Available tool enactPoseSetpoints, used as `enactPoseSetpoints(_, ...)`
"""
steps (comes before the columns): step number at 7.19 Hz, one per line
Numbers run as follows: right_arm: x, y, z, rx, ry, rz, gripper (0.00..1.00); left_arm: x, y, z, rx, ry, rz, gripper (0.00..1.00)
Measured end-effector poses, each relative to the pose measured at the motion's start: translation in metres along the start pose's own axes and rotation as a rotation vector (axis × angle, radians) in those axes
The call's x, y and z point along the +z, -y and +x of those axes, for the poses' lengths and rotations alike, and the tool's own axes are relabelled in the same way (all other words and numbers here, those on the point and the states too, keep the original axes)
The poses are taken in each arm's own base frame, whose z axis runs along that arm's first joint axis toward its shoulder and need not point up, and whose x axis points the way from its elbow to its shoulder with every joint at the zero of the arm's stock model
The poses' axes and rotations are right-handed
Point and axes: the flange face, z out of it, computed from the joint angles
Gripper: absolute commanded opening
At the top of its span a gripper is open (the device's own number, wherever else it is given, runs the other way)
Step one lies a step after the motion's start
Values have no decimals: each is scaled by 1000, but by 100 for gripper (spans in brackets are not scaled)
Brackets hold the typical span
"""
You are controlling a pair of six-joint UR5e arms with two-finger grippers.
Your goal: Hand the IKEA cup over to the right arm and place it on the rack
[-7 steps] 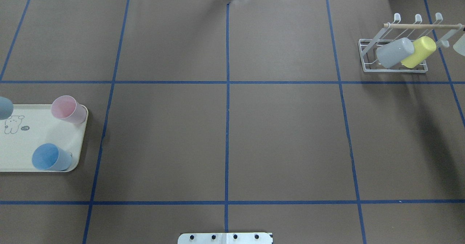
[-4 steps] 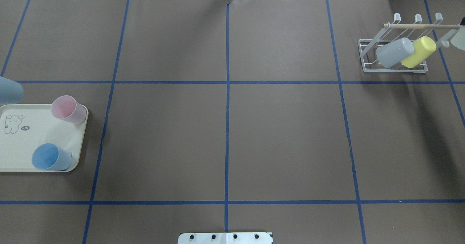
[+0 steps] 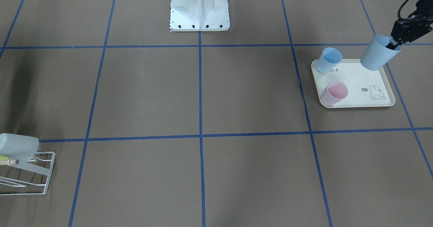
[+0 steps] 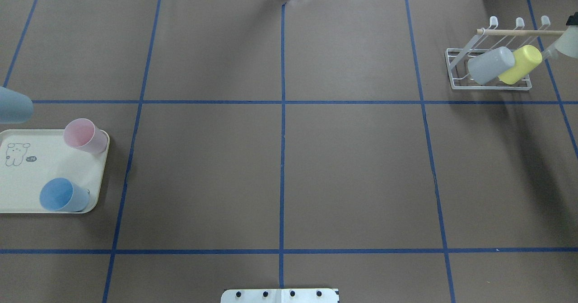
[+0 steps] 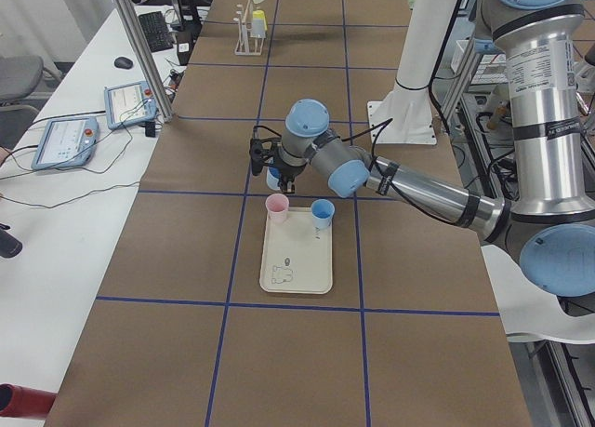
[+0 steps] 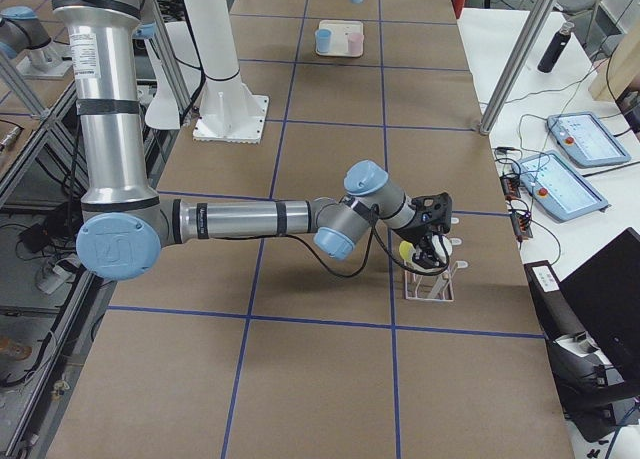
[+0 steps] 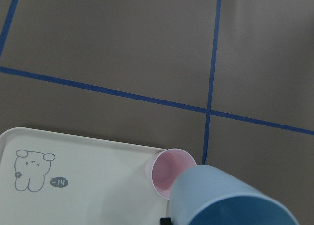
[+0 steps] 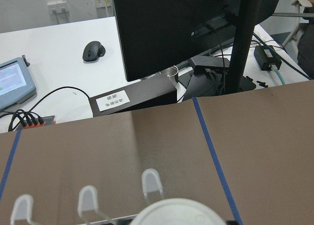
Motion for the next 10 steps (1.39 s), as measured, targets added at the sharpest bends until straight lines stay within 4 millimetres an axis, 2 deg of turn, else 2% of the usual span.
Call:
enactPoseSetpoints(2,9,-11,-3,-9,-2,-20,20,1,1,1,0,-1,-1,0)
enactPoseSetpoints(3,12,-16,-4,-13,-2,-25,22,1,1,1,1,-2,-2,0)
enactPoseSetpoints(4,15,-18,-2,-15,-5,-28,38,1,1,2,1,-3,-2,0)
enactPoseSetpoints(5,17,-19,-1,-17,-7,-28,77,1,3,5,0,-5,-2,0)
enactPoseSetpoints(6,17,-19,-3,-18,-6,-27,99,2,7,12,-9,-10,0,0)
enactPoseSetpoints(9,18,-15,-11,-20,-3,-11,100,1,21,39,-42,-35,11,0)
enactPoseSetpoints(10,16,-13,-14,-22,2,-5,100,0,28,58,-68,-49,11,0)
